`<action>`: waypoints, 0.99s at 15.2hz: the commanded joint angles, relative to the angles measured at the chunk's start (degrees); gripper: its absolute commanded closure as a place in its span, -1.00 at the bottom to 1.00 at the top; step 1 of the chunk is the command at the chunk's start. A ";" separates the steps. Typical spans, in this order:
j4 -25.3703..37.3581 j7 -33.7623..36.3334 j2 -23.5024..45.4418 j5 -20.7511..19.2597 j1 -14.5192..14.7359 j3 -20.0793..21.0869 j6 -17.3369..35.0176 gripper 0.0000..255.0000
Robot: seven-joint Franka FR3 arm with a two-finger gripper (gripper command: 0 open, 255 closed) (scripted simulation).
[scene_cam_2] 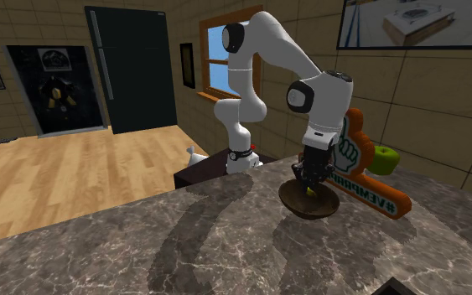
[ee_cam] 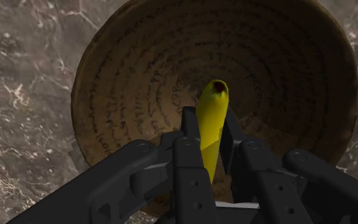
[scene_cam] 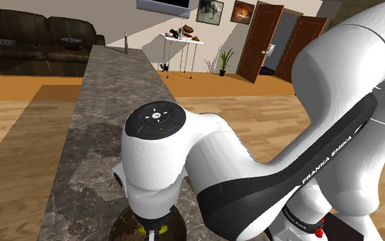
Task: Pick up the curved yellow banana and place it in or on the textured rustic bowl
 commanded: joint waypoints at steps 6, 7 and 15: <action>0.00 0.00 0.00 0.00 0.00 0.00 0.00 -1.00; 0.98 -0.62 -1.06 0.88 -0.01 0.10 -1.80 -1.00; 4.15 -2.00 -3.55 2.85 0.03 0.21 -6.93 -1.00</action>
